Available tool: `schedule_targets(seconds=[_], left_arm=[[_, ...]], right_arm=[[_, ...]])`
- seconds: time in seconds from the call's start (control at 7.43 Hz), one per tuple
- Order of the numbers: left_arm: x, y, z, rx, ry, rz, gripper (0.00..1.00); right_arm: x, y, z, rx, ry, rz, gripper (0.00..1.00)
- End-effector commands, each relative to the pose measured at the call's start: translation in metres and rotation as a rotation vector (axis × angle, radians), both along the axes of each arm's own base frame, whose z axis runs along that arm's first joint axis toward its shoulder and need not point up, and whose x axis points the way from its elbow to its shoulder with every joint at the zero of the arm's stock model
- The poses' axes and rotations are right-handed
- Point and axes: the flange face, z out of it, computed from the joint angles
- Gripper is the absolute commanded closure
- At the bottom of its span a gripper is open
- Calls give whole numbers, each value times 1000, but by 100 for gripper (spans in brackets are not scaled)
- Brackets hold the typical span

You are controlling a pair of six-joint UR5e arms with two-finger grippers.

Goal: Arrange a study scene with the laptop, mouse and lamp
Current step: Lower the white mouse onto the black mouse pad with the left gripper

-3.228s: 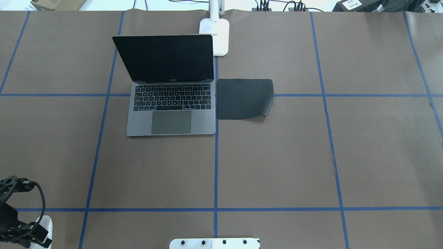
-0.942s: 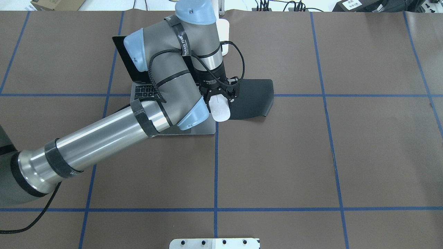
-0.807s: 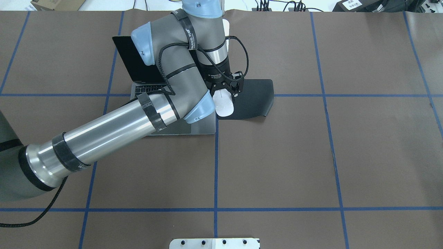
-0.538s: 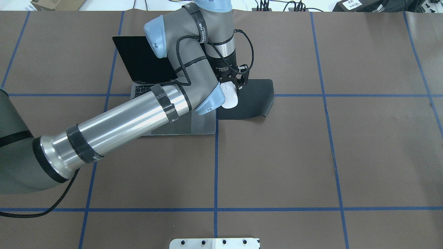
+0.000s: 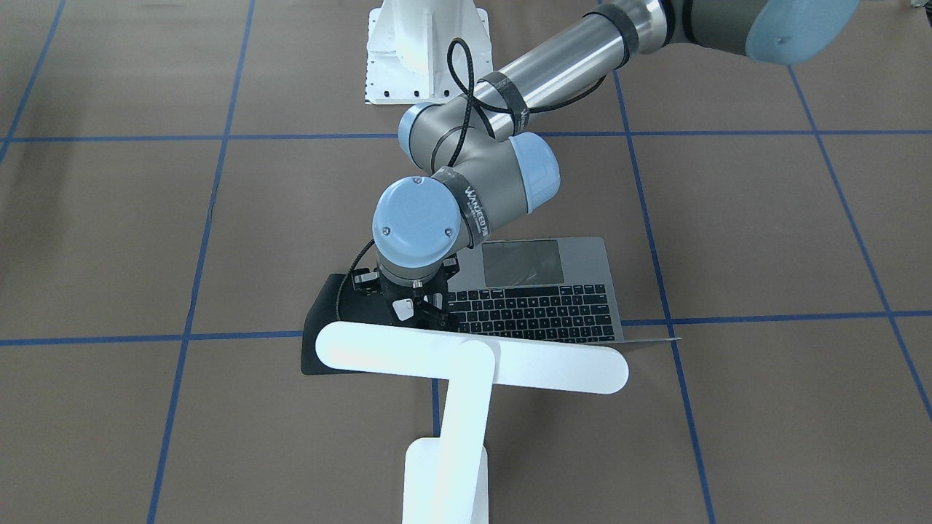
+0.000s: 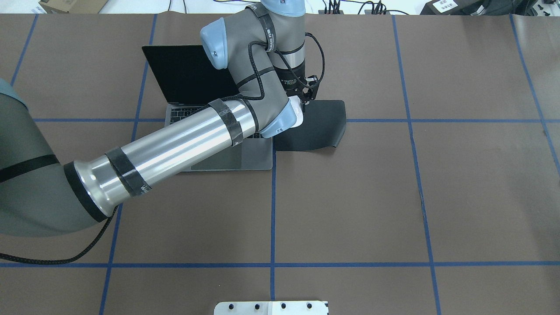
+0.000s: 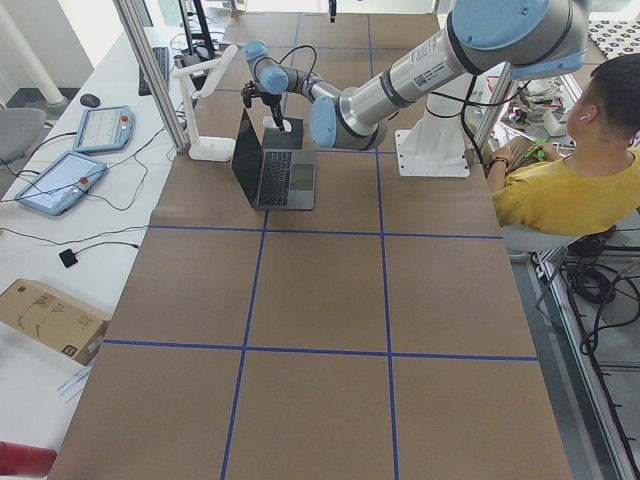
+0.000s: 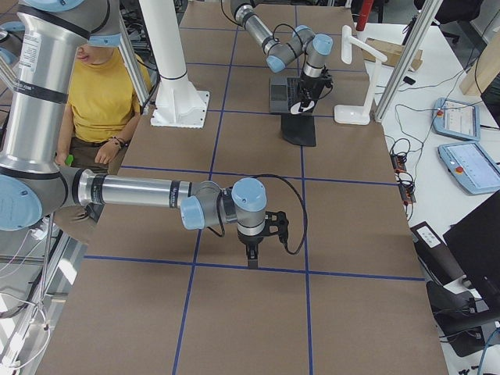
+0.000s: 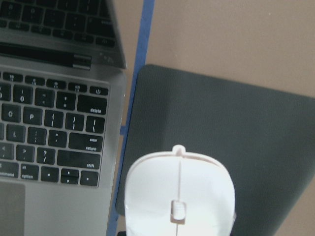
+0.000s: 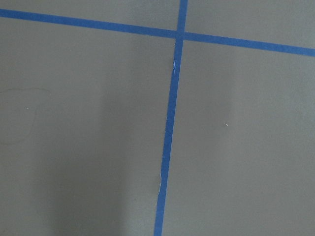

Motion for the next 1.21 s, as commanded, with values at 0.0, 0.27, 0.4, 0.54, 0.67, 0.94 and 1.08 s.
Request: schedule_targets(seconds=[0.0,0.27,0.4,0.54,0.67,0.94,1.08], left_arm=[[10,-2,8,10,5,1,44],[22,5,9,46,-17,-30,37],[22,5,10,46,-18,-35,34],[22,5,9,47,-17,-35,26],[23,7,9,49,-17,-33,13],[23,8,4,55,-9,-31,11],[21,8,-1,66,-2,-28,6]], right_arm=[[0,0,0,0,0,0,0],[0,0,0,0,0,0,0],[0,0,0,0,0,0,0],[0,0,0,0,0,0,0],[0,0,0,0,0,0,0],[0,-1,0,2,1,0,0],[0,-1,0,1,1,1,0]])
